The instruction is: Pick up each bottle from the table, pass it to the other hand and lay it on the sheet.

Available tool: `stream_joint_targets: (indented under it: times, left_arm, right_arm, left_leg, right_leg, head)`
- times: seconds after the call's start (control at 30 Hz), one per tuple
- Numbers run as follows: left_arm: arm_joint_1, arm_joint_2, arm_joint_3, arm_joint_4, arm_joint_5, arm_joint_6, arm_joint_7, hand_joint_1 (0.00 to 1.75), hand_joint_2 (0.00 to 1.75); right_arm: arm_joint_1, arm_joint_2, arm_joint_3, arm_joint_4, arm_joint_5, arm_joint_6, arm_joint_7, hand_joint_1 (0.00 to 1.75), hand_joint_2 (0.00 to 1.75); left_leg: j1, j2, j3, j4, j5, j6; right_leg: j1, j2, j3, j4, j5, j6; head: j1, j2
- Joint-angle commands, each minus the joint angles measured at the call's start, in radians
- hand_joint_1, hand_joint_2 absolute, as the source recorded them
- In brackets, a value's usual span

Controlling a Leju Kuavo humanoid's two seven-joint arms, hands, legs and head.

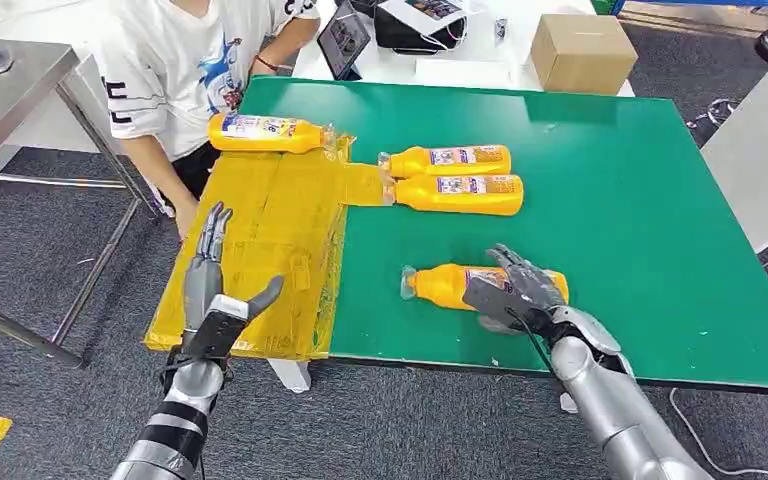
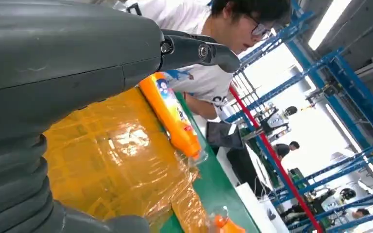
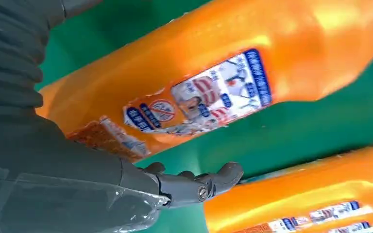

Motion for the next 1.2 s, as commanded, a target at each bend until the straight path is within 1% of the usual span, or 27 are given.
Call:
stream_joint_targets:
  times: [0.03, 0.07, 0.23, 0.27, 0.3, 0.33, 0.43, 0.47, 0.5, 0.53, 0.57, 0.6, 0.73, 0.77, 0.8, 0.87, 0.93, 0.97, 1.03, 1.07, 1.1, 1.13, 1.17, 1.2]
  left_arm:
    - [-0.043, -0.004, -0.021, 0.092, 0.032, -0.017, 0.004, 0.00, 1.75]
    - [-0.045, -0.005, -0.022, 0.094, 0.035, -0.021, 0.004, 0.00, 1.75]
    - [-0.048, -0.011, -0.024, 0.104, 0.042, -0.027, 0.004, 0.00, 1.75]
    - [-0.049, -0.014, -0.025, 0.106, 0.046, -0.030, 0.004, 0.00, 1.75]
    - [-0.051, -0.015, -0.027, 0.108, 0.051, -0.029, 0.004, 0.00, 1.75]
    - [-0.051, -0.015, -0.027, 0.108, 0.051, -0.029, 0.004, 0.00, 1.75]
    - [-0.054, -0.018, -0.029, 0.113, 0.057, -0.038, 0.004, 0.00, 1.75]
    - [-0.055, -0.019, -0.031, 0.115, 0.059, -0.037, 0.004, 0.00, 1.75]
    - [-0.056, -0.019, -0.031, 0.115, 0.060, -0.037, 0.004, 0.00, 1.75]
    - [-0.057, -0.021, -0.031, 0.116, 0.062, -0.039, 0.004, 0.00, 1.75]
    - [-0.059, -0.022, -0.032, 0.118, 0.065, -0.038, 0.004, 0.00, 1.75]
    - [-0.059, -0.022, -0.033, 0.119, 0.065, -0.040, 0.004, 0.00, 1.75]
    - [-0.059, -0.022, -0.034, 0.120, 0.067, -0.040, 0.004, 0.00, 1.75]
    - [-0.059, -0.022, -0.034, 0.120, 0.067, -0.040, 0.004, 0.00, 1.75]
    - [-0.059, -0.023, -0.035, 0.122, 0.066, -0.041, 0.004, 0.00, 1.75]
    - [-0.060, -0.023, -0.035, 0.123, 0.067, -0.042, 0.004, 0.00, 1.75]
    - [-0.057, -0.025, -0.035, 0.121, 0.069, -0.042, 0.004, 0.00, 1.75]
    - [-0.057, -0.025, -0.035, 0.121, 0.069, -0.042, 0.004, 0.00, 1.75]
    - [-0.053, -0.025, -0.035, 0.117, 0.069, -0.041, 0.004, 0.00, 1.75]
    - [-0.052, -0.026, -0.034, 0.116, 0.068, -0.042, 0.004, 0.00, 1.75]
    - [-0.049, -0.028, -0.031, 0.114, 0.067, -0.047, 0.004, 0.00, 1.75]
    - [-0.044, -0.031, -0.026, 0.110, 0.064, -0.052, 0.004, 0.00, 1.75]
    - [-0.043, -0.032, -0.025, 0.111, 0.064, -0.056, 0.004, 0.00, 1.75]
    - [-0.040, -0.036, -0.021, 0.106, 0.064, -0.066, 0.004, 0.00, 1.75]
  right_arm:
    - [-0.124, -0.115, 0.134, 0.075, 0.017, 0.131, 0.050, 0.00, 1.75]
    - [-0.132, -0.123, 0.141, 0.076, 0.017, 0.144, 0.053, 0.00, 1.75]
    - [-0.145, -0.141, 0.166, 0.076, 0.015, 0.171, 0.070, 0.00, 1.75]
    - [-0.147, -0.149, 0.184, 0.083, 0.020, 0.190, 0.081, 0.00, 1.75]
    - [-0.152, -0.158, 0.206, 0.085, 0.018, 0.197, 0.087, 0.00, 1.75]
    - [-0.152, -0.158, 0.206, 0.085, 0.018, 0.197, 0.087, 0.00, 1.75]
    - [-0.153, -0.164, 0.223, 0.093, 0.016, 0.211, 0.091, 0.00, 1.75]
    - [-0.153, -0.171, 0.237, 0.092, 0.012, 0.213, 0.092, 0.00, 1.75]
    - [-0.153, -0.172, 0.239, 0.092, 0.009, 0.214, 0.092, 0.28, 1.75]
    - [-0.152, -0.174, 0.242, 0.092, 0.009, 0.213, 0.092, 0.44, 1.75]
    - [-0.155, -0.178, 0.253, 0.092, 0.008, 0.214, 0.094, 1.38, 1.75]
    - [-0.152, -0.178, 0.255, 0.092, 0.007, 0.215, 0.094, 1.73, 1.75]
    - [-0.148, -0.184, 0.264, 0.087, 0.002, 0.217, 0.093, 1.75, 1.75]
    - [-0.148, -0.184, 0.264, 0.087, 0.002, 0.217, 0.093, 1.75, 1.75]
    - [-0.137, -0.183, 0.266, 0.077, -0.001, 0.200, 0.091, 1.75, 1.75]
    - [-0.134, -0.182, 0.265, 0.074, -0.003, 0.196, 0.091, 1.75, 1.75]
    - [-0.106, -0.175, 0.261, 0.042, -0.013, 0.143, 0.089, 1.75, 1.75]
    - [-0.106, -0.175, 0.261, 0.042, -0.013, 0.143, 0.089, 1.75, 1.75]
    - [-0.070, -0.146, 0.229, 0.005, -0.031, 0.064, 0.086, 1.75, 1.75]
    - [-0.062, -0.137, 0.223, -0.003, -0.033, 0.046, 0.090, 1.75, 1.75]
    - [-0.030, -0.106, 0.175, -0.038, -0.048, -0.044, 0.067, 1.75, 1.75]
    - [-0.008, -0.072, 0.154, -0.059, -0.041, -0.079, 0.066, 1.75, 1.75]
    - [0.003, -0.057, 0.142, -0.074, -0.044, -0.102, 0.067, 1.75, 1.75]
    - [0.028, -0.032, 0.108, -0.117, -0.045, -0.175, 0.042, 1.75, 1.75]
  left_leg:
    - [0.000, -0.001, 0.003, 0.000, -0.001, -0.001]
    - [0.000, -0.001, 0.002, 0.000, -0.001, -0.001]
    - [0.000, 0.000, 0.004, 0.000, -0.002, -0.001]
    - [0.001, 0.000, 0.003, 0.000, -0.001, -0.001]
    - [0.001, 0.000, 0.005, 0.000, -0.002, -0.002]
    - [0.000, 0.000, 0.003, 0.000, -0.001, -0.001]
    - [0.001, 0.000, 0.004, -0.001, -0.002, -0.002]
    - [0.000, -0.001, 0.003, 0.000, -0.001, -0.001]
    - [0.001, 0.000, 0.005, 0.000, -0.002, -0.002]
    - [0.000, 0.000, 0.003, 0.000, -0.001, -0.001]
    - [0.001, 0.000, 0.005, 0.000, -0.002, -0.002]
    - [0.001, 0.000, 0.004, 0.000, -0.002, -0.001]
    - [0.000, 0.000, 0.002, 0.000, -0.001, -0.001]
    - [0.001, -0.001, 0.003, 0.000, -0.001, -0.001]
    - [0.001, 0.000, 0.005, -0.001, -0.002, -0.002]
    - [0.001, -0.001, 0.003, 0.000, -0.001, -0.001]
    - [0.001, -0.001, 0.003, -0.001, -0.001, -0.001]
    - [0.001, -0.001, 0.005, -0.001, -0.002, -0.002]
    - [0.001, 0.000, 0.003, -0.001, -0.001, -0.001]
    - [0.001, 0.000, 0.005, -0.001, -0.002, -0.002]
    - [0.001, 0.000, 0.004, -0.001, -0.002, -0.002]
    - [0.001, 0.001, 0.003, -0.001, -0.001, -0.001]
    - [0.002, 0.002, 0.005, -0.001, -0.002, -0.002]
    - [0.001, 0.002, 0.003, -0.001, -0.001, -0.002]
  right_leg:
    - [0.000, 0.000, 0.003, 0.000, -0.001, -0.001]
    - [0.000, 0.000, 0.002, 0.000, -0.001, -0.001]
    - [0.000, 0.001, 0.004, 0.000, -0.002, -0.002]
    - [0.001, 0.001, 0.003, 0.000, -0.001, -0.001]
    - [0.001, 0.001, 0.005, -0.001, -0.002, -0.002]
    - [0.000, 0.001, 0.003, 0.000, -0.001, -0.001]
    - [0.001, 0.001, 0.004, 0.000, -0.001, -0.002]
    - [0.000, 0.000, 0.003, 0.000, -0.001, -0.001]
    - [0.001, 0.001, 0.005, 0.000, -0.001, -0.002]
    - [0.000, 0.001, 0.003, 0.000, -0.001, -0.001]
    - [0.001, 0.001, 0.005, -0.001, -0.001, -0.002]
    - [0.001, 0.001, 0.004, 0.000, -0.001, -0.001]
    - [0.000, 0.000, 0.002, 0.000, 0.000, -0.001]
    - [0.001, 0.000, 0.004, -0.001, -0.001, -0.001]
    - [0.001, 0.001, 0.006, -0.001, -0.001, -0.002]
    - [0.001, 0.000, 0.003, -0.001, -0.001, -0.001]
    - [0.001, 0.000, 0.004, -0.001, -0.001, -0.001]
    - [0.001, 0.000, 0.005, -0.001, -0.001, -0.002]
    - [0.001, 0.000, 0.003, -0.001, -0.001, -0.001]
    - [0.001, 0.001, 0.005, -0.001, -0.001, -0.002]
    - [0.001, 0.001, 0.004, -0.001, -0.001, -0.002]
    - [0.001, 0.001, 0.003, -0.001, 0.000, -0.001]
    - [0.002, 0.002, 0.005, -0.002, -0.001, -0.002]
    - [0.001, 0.002, 0.003, -0.001, 0.000, -0.002]
  head:
    - [0.000, 0.000]
    - [0.000, 0.000]
    - [0.000, 0.000]
    - [0.000, 0.000]
    - [0.000, 0.000]
    - [0.000, 0.000]
    - [0.000, 0.000]
    - [0.000, 0.000]
    - [0.000, 0.000]
    - [0.000, 0.000]
    - [0.000, 0.000]
    - [0.000, 0.000]
    - [0.000, 0.000]
    - [0.000, 0.000]
    - [0.000, 0.000]
    - [0.000, 0.000]
    - [0.000, 0.000]
    - [0.000, 0.000]
    - [0.000, 0.000]
    - [0.000, 0.000]
    - [0.000, 0.000]
    - [0.000, 0.000]
    - [0.000, 0.000]
    - [0.000, 0.000]
